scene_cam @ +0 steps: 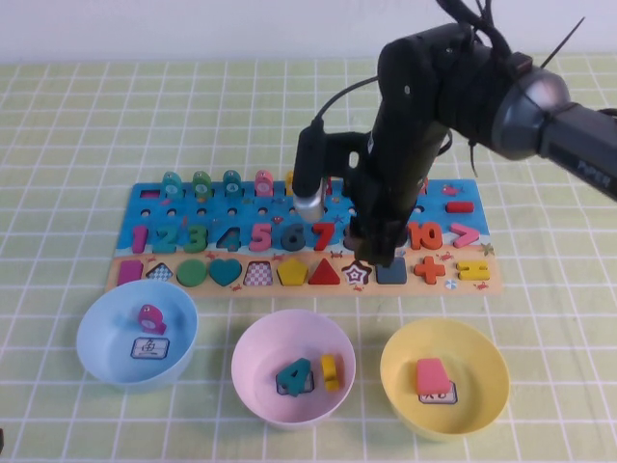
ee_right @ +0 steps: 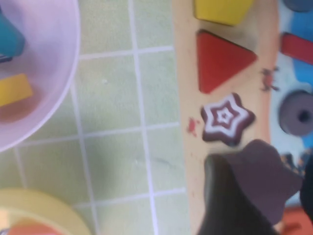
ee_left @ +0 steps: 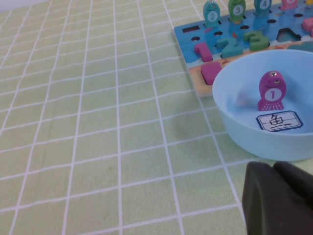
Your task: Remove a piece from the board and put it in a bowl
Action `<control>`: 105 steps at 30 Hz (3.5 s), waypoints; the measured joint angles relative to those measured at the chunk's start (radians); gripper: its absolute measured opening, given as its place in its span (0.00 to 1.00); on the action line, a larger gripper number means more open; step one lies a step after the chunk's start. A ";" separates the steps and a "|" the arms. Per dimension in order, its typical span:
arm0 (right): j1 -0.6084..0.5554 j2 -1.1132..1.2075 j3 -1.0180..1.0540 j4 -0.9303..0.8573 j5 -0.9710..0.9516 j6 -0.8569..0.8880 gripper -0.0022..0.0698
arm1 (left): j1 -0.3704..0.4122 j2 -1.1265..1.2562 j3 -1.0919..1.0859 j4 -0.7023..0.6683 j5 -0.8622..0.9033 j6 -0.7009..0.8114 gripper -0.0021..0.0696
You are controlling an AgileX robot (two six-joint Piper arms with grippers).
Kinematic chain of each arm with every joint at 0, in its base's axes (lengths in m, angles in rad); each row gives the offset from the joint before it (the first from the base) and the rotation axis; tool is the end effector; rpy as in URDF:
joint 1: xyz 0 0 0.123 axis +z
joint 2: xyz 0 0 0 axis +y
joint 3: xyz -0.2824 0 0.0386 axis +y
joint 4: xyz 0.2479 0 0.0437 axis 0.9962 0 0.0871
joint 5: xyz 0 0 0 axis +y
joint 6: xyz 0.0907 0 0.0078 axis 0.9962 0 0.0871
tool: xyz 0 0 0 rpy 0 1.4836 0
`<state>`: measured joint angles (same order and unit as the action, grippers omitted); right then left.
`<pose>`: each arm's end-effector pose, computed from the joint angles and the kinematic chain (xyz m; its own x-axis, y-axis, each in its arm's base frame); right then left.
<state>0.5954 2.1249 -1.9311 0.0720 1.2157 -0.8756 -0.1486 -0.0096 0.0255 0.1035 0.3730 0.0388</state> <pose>0.3736 0.2605 0.2499 -0.0983 -0.9723 -0.2119 -0.9812 0.1302 -0.1424 0.0526 -0.0044 0.1716 -0.2743 0.1773 -0.9451 0.1507 0.9786 0.1398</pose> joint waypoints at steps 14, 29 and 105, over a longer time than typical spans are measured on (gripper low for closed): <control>0.095 -0.338 0.421 -0.021 -0.003 0.140 0.43 | 0.000 0.000 0.000 0.000 0.000 0.000 0.02; 0.110 -0.454 0.785 -0.026 -0.322 0.283 0.43 | 0.000 0.000 0.000 0.000 0.000 0.000 0.02; -0.607 -2.132 1.956 0.150 -1.216 0.556 0.01 | 0.000 0.000 0.000 0.000 0.000 0.000 0.02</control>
<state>-0.0117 -0.0075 0.0249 0.2222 0.0000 -0.3195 -0.1486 -0.0096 0.0255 0.1035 0.3730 0.0388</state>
